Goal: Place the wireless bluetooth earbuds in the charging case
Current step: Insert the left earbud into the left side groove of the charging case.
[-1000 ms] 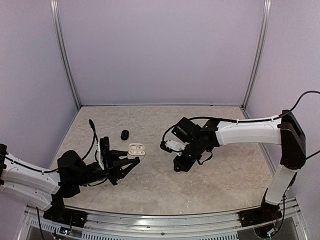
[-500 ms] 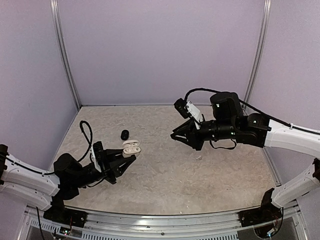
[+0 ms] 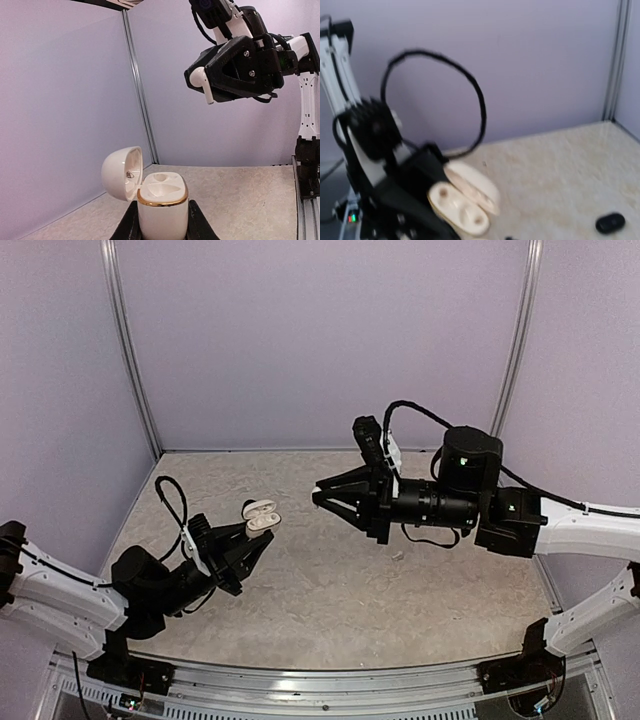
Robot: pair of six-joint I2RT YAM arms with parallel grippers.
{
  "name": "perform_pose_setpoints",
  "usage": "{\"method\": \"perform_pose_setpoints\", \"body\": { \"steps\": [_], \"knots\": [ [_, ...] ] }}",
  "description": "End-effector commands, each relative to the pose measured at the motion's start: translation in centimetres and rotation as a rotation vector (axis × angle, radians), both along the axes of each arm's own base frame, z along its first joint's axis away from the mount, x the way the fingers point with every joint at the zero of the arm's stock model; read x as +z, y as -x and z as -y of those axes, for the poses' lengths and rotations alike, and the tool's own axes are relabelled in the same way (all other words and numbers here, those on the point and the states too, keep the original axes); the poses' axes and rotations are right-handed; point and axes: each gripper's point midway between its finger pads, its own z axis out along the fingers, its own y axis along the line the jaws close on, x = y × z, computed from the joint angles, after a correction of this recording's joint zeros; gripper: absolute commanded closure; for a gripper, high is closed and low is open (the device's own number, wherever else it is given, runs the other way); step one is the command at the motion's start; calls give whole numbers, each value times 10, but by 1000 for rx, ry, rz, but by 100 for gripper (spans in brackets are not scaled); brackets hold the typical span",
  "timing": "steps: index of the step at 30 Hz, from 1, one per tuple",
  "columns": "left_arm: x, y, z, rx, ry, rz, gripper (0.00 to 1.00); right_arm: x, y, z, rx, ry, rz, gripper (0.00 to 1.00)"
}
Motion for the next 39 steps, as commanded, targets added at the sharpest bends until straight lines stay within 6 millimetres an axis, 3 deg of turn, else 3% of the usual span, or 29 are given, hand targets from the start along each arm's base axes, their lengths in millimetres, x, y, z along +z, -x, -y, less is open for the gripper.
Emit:
{"method": "perform_pose_setpoints", "body": {
  "steps": [1,10,20,39],
  "knots": [
    [27,-5,-4,54,101,31,100,25,5,-16,25,-132,-8,88],
    [32,-11,-1,96,139,30,100,25,15,-45,57,-190,-45,87],
    [31,-11,4,129,135,49,100,28,11,-57,23,-230,-73,88],
    [34,-13,5,165,153,50,100,8,0,-75,-53,-216,-104,89]
  ]
}}
